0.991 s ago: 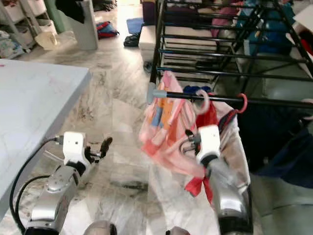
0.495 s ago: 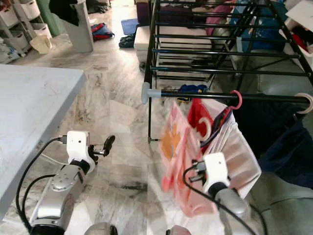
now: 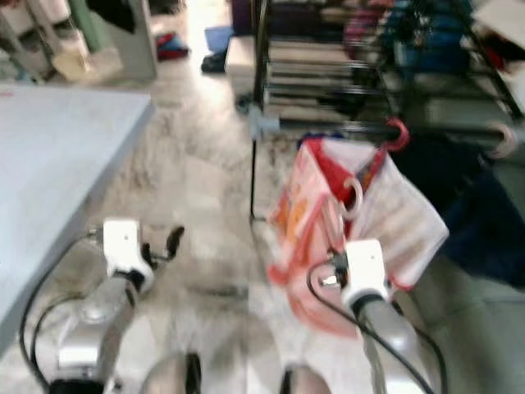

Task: Hang hanger

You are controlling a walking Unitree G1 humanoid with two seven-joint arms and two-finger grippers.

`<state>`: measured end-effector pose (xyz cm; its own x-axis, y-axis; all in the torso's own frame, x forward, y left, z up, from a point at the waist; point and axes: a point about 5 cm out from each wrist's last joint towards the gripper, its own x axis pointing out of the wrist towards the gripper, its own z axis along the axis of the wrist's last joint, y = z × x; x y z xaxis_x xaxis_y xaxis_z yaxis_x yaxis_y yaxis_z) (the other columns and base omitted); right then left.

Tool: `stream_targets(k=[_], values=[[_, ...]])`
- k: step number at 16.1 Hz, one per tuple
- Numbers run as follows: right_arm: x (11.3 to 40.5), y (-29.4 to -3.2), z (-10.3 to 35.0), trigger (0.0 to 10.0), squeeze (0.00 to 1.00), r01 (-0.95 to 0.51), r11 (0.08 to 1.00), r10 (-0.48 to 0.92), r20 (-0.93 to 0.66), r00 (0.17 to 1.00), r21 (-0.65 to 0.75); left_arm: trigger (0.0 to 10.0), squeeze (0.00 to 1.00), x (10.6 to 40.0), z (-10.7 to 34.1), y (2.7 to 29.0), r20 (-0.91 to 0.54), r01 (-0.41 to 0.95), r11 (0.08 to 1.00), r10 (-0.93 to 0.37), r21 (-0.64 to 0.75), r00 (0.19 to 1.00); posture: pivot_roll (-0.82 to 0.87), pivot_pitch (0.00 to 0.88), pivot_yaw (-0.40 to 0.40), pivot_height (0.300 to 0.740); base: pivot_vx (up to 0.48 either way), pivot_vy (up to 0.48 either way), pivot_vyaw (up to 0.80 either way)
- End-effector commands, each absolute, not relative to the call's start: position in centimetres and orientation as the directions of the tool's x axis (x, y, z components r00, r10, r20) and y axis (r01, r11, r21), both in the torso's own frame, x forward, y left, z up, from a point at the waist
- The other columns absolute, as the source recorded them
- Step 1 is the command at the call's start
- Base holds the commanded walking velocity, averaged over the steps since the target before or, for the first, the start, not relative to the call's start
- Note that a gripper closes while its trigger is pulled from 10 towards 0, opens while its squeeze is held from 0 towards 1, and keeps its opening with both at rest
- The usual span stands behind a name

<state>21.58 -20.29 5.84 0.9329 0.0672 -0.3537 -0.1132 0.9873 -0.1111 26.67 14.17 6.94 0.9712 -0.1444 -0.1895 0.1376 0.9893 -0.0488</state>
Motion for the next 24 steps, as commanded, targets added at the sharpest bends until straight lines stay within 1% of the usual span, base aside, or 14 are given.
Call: stream_targets(k=[1, 2, 6, 8, 9, 13, 20, 22, 24], values=[[22.6, -20.3, 7.0, 10.0, 0.0, -0.114, 0.981, 0.063, -0.3, 0.952, -0.154, 10.0, 0.0, 26.3, 6.4, 14.4, -0.21, 0.134, 0.99, -0.141, -0.05, 0.967, -0.04, 0.0, 0.019, 0.74, -0.401, 0.0, 0.0], [22.7, -20.3, 7.1, 10.0, 0.0, -0.109, 0.984, 0.061, -0.299, 0.952, -0.145, 10.0, 0.0, 26.5, 6.4, 14.4, -0.208, 0.136, 0.99, -0.143, -0.049, 0.968, -0.04, 0.0, 0.021, 0.74, -0.398, 0.0, 0.0], [22.8, -20.1, 7.2, 10.0, 0.0, -0.101, 0.988, 0.064, -0.281, 0.957, -0.119, 10.0, 0.0, 26.4, 6.9, 14.0, -0.174, 0.182, 0.981, -0.19, -0.062, 0.966, -0.04, 0.0, 0.023, 0.74, 0.0, 0.0, 0.0], [23.2, -19.9, 7.5, 10.0, 0.0, -0.114, 0.985, 0.076, -0.268, 0.96, -0.131, 10.0, 0.0, 26.5, 7.3, 13.7, -0.147, 0.2, 0.978, -0.206, -0.052, 0.967, -0.03, 0.0, 0.019, 0.74, 0.0, 0.0, 0.0], [23.3, -19.8, 7.5, 10.0, 0.0, -0.123, 0.984, 0.085, -0.261, 0.962, -0.131, 10.0, 0.0, 26.6, 7.4, 13.6, -0.142, 0.205, 0.978, -0.21, -0.051, 0.967, -0.03, 0.0, 0.019, 0.74, 0.0, -0.442, 0.0], [23.6, -19.4, 7.7, 10.0, 0.0, -0.148, 0.98, 0.111, -0.257, 0.96, -0.132, 10.0, 0.0, 26.6, 7.3, 13.2, -0.144, 0.215, 0.975, -0.221, -0.055, 0.965, -0.03, 0.0, 0.018, 0.74, 0.0, -0.48, 0.53], [23.9, -19.1, 7.6, 10.0, 0.0, -0.2, 0.966, 0.155, -0.258, 0.954, -0.161, 10.0, 0.0, 26.5, 6.9, 13.0, -0.159, 0.22, 0.974, -0.226, -0.053, 0.961, -0.04, 0.0, 0.014, 0.74, 0.0, -0.48, 0.8], [24.0, -19.0, 7.7, 10.0, 0.0, -0.227, 0.959, 0.179, -0.258, 0.949, -0.169, 10.0, 0.0, 26.5, 6.8, 13.0, -0.161, 0.218, 0.975, -0.223, -0.048, 0.962, -0.04, 0.0, 0.014, 0.74, 0.0, -0.351, 0.8], [24.0, -18.8, 7.7, 10.0, 0.0, -0.255, 0.951, 0.206, -0.258, 0.944, -0.174, 10.0, 0.0, 26.5, 6.8, 13.0, -0.161, 0.212, 0.976, -0.217, -0.046, 0.963, -0.04, 0.0, 0.012, 0.74, 0.0, 0.0, 0.8]])
